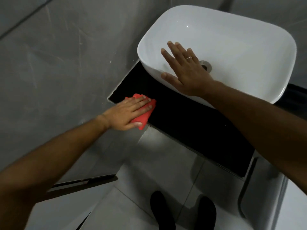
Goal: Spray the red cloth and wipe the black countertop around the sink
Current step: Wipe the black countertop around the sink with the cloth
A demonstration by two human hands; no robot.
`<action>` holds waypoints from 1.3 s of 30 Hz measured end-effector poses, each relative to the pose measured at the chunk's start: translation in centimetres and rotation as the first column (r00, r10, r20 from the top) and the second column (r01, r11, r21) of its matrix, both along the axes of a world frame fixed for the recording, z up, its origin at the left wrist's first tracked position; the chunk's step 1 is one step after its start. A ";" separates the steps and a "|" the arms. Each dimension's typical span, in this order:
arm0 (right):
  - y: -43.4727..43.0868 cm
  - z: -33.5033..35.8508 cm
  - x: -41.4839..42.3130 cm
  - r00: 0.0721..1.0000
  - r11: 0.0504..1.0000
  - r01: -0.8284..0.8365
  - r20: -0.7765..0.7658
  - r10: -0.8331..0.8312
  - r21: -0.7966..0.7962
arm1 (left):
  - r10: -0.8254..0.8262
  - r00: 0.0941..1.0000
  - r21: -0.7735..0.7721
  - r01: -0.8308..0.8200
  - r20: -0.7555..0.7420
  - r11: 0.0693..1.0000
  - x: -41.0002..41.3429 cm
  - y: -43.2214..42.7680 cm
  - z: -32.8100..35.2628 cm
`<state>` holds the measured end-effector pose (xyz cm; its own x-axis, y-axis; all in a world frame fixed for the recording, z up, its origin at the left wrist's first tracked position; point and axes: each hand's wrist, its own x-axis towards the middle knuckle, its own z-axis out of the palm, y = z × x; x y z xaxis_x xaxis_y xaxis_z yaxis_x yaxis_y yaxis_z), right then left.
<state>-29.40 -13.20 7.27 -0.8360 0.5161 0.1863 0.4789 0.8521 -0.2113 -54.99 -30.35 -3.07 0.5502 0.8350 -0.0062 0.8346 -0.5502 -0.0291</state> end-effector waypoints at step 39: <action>-0.6 -0.8 20.7 0.989 0.963 0.041 0.127 -0.077 0.265 | -0.223 0.975 -0.123 0.222 0.009 0.967 30.5 0.1 -1.8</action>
<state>-8.71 -13.81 6.50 -0.8322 0.5138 0.2084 0.5388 0.8381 0.0852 -24.50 -30.29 -4.91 0.7218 0.6842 -0.1042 0.6907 -0.7216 0.0466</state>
